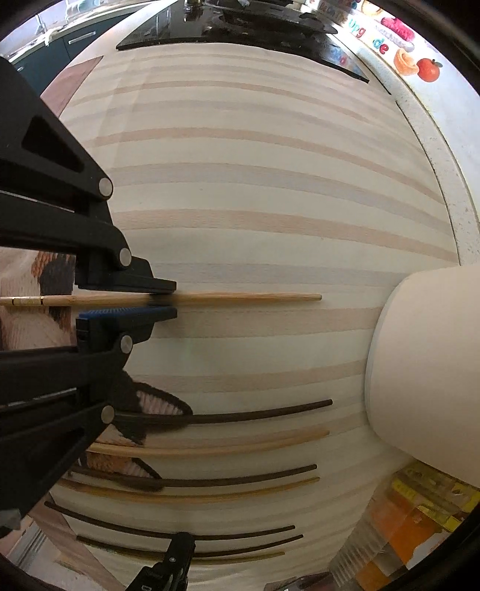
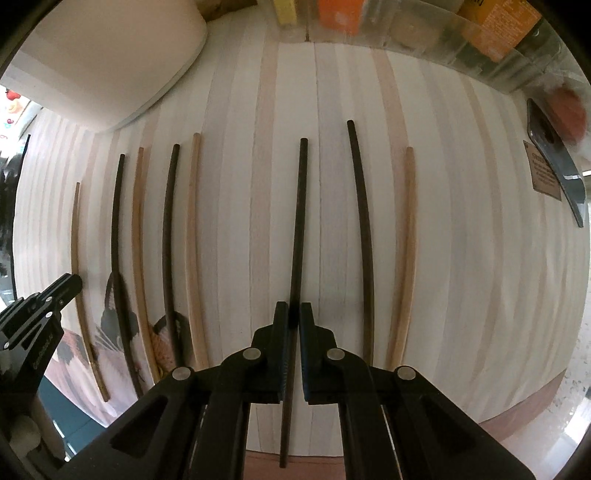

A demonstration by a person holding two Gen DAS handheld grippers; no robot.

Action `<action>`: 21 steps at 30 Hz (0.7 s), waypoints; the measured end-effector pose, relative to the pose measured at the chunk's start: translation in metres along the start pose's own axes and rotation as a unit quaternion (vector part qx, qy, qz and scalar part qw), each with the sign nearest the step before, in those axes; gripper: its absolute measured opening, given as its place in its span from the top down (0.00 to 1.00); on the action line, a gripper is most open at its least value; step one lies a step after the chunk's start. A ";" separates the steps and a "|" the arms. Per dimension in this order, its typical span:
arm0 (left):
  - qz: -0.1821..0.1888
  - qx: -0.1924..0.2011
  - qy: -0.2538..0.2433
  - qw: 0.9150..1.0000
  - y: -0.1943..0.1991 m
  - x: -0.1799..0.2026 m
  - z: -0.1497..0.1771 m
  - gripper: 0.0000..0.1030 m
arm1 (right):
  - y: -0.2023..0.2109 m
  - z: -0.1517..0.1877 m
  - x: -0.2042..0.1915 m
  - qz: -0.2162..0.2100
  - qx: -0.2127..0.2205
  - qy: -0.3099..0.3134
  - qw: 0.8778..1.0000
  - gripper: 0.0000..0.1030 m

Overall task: Organize utensils
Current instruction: 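Lift both chopsticks and lower them into the cream holder with both tools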

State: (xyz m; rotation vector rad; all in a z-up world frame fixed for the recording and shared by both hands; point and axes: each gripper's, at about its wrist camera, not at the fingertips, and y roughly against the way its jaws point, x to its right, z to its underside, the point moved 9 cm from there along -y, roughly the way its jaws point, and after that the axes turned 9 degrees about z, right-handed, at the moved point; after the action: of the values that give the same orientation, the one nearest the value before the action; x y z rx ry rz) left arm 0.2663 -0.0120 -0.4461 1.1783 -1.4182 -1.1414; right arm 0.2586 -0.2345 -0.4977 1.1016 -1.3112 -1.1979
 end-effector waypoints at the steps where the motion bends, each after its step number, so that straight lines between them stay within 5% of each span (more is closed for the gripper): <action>1: 0.001 -0.001 0.000 1.000 0.000 0.000 0.000 0.95 | 0.000 -0.005 -0.002 0.001 -0.001 0.000 1.000 0.95; 21: -0.002 0.013 0.006 1.000 0.008 -0.001 -0.005 0.96 | 0.013 -0.024 -0.054 0.044 0.006 0.008 0.999 0.94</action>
State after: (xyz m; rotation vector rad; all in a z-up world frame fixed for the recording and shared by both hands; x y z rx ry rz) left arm 0.2702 -0.0102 -0.4377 1.2042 -1.4252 -1.1200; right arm 0.2871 -0.1819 -0.4893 1.0491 -1.3418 -1.1162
